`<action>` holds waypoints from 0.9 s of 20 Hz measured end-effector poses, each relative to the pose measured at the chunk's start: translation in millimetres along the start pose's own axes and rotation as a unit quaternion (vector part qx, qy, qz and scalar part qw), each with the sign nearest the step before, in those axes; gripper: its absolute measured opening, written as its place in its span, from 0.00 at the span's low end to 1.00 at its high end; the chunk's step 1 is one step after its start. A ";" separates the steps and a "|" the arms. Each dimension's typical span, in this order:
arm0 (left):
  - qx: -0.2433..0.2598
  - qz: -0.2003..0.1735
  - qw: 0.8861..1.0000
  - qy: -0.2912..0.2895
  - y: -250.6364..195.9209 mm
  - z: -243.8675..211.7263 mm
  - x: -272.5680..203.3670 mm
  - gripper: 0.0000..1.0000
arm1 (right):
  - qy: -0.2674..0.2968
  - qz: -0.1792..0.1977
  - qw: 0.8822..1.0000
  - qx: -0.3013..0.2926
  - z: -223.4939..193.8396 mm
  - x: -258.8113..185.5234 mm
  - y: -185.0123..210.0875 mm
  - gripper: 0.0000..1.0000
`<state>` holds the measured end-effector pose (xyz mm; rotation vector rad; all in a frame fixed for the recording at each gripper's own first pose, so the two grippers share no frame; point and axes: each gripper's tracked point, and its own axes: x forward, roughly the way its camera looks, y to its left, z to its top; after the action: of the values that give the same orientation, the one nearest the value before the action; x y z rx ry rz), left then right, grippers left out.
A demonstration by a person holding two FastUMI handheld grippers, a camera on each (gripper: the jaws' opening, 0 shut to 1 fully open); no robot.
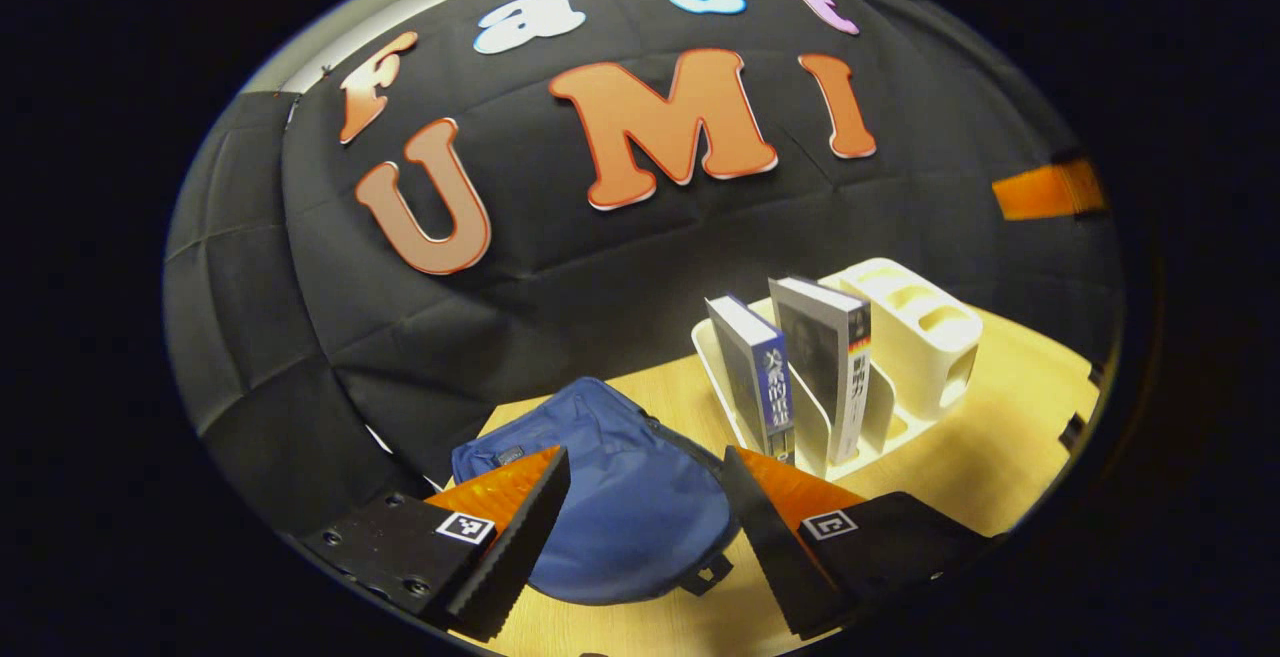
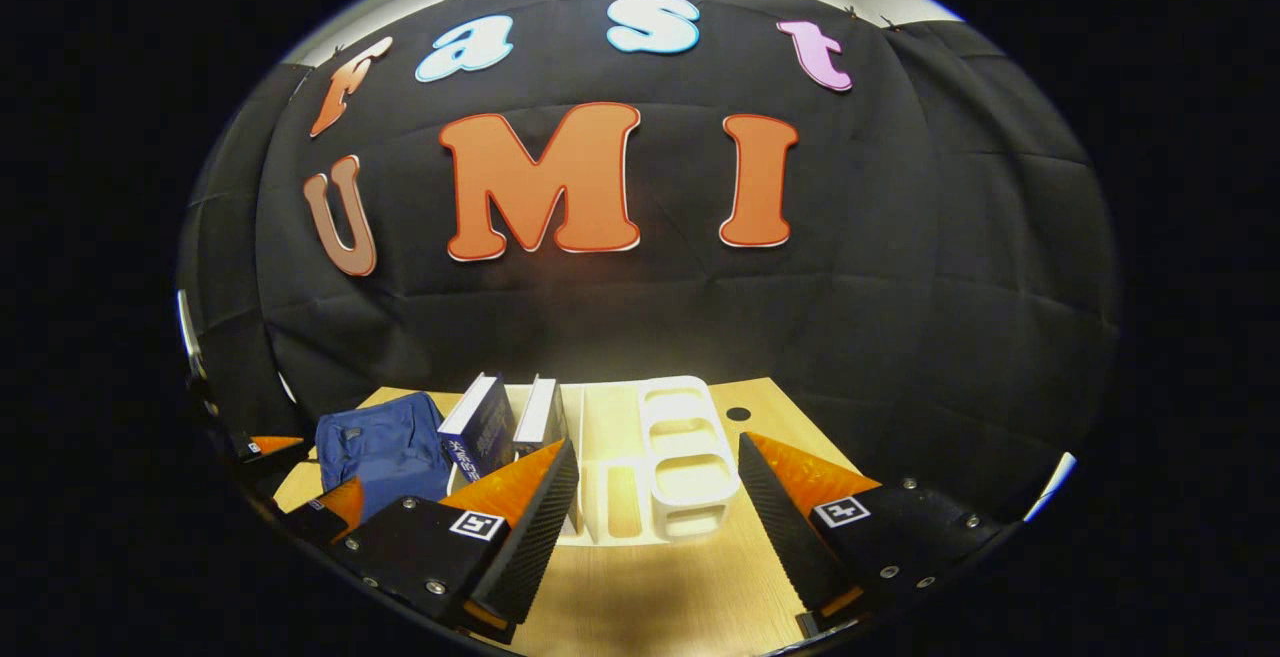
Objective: Open the schoolbag, grab two books from the bookshelf and put them into the schoolbag.
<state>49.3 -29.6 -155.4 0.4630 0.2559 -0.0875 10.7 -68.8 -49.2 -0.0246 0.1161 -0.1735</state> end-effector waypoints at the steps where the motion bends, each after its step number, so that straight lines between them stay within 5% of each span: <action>1: 0.018 -0.006 1.000 0.012 -7.3 -11.6 9.4 0.95 | 0.006 -0.006 1.000 0.003 -3.4 0.5 -4.7 0.96; 6: 0.131 -0.042 0.987 0.083 -36.8 -79.1 42.3 0.96 | 0.023 -0.045 0.999 0.004 -16.8 6.9 -28.0 0.96; 10: 0.238 -0.070 0.958 0.147 -43.9 -129.4 50.6 0.98 | 0.044 -0.068 0.996 0.023 -33.2 13.6 -42.2 0.96; 18: 0.265 -0.093 0.944 0.173 -67.7 -156.5 81.8 0.97 | 0.070 -0.094 0.993 0.024 -51.6 20.7 -56.6 0.97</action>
<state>83.5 -21.3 -341.2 0.9933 0.6299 -0.2646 15.3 -128.9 -100.8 0.0252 0.2503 -0.3663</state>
